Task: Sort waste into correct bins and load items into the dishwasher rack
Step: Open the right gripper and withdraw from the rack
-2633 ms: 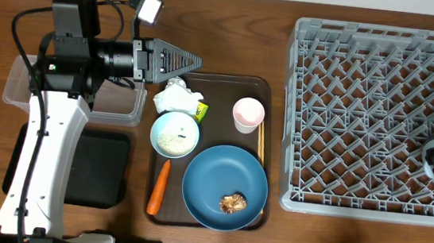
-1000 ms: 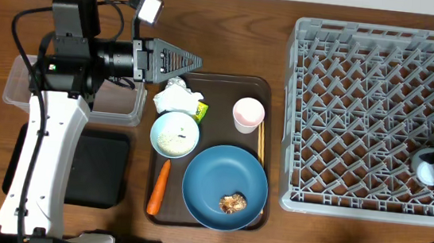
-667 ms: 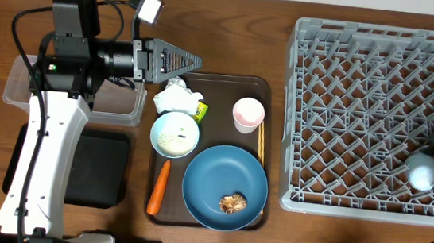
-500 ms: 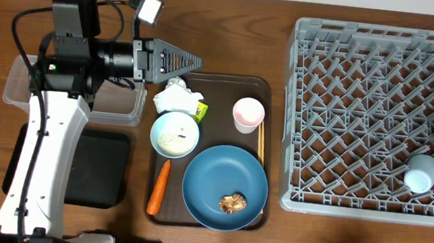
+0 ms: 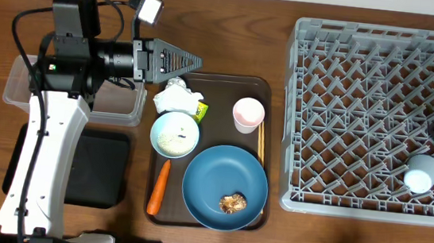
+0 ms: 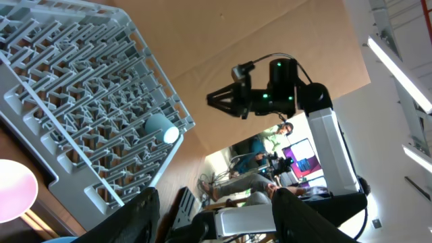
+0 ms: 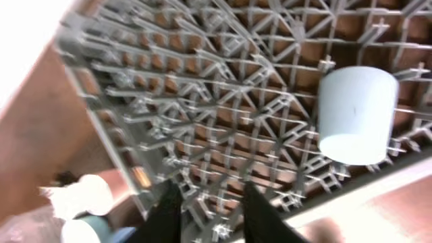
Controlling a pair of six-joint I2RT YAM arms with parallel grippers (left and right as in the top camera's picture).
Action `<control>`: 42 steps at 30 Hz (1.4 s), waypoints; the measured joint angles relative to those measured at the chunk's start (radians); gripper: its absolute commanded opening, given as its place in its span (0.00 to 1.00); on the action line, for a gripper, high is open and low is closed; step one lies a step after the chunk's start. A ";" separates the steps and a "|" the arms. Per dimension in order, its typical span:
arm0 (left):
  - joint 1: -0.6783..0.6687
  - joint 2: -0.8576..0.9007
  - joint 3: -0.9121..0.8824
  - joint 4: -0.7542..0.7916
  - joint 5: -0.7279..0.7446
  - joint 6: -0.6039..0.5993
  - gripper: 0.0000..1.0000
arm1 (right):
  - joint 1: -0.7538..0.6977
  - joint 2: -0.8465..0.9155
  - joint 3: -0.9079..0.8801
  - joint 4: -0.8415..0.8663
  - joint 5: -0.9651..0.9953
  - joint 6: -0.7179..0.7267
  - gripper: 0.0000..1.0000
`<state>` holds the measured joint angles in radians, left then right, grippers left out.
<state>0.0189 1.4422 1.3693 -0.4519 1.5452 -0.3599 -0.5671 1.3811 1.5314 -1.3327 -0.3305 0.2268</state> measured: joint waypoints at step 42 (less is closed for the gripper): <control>0.000 0.000 0.000 -0.001 0.000 0.001 0.55 | -0.072 0.092 -0.403 0.217 0.338 0.160 0.01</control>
<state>0.0189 1.4422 1.3693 -0.4526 1.5448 -0.3588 -0.6395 1.4727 1.1286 -1.1152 0.0078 0.3870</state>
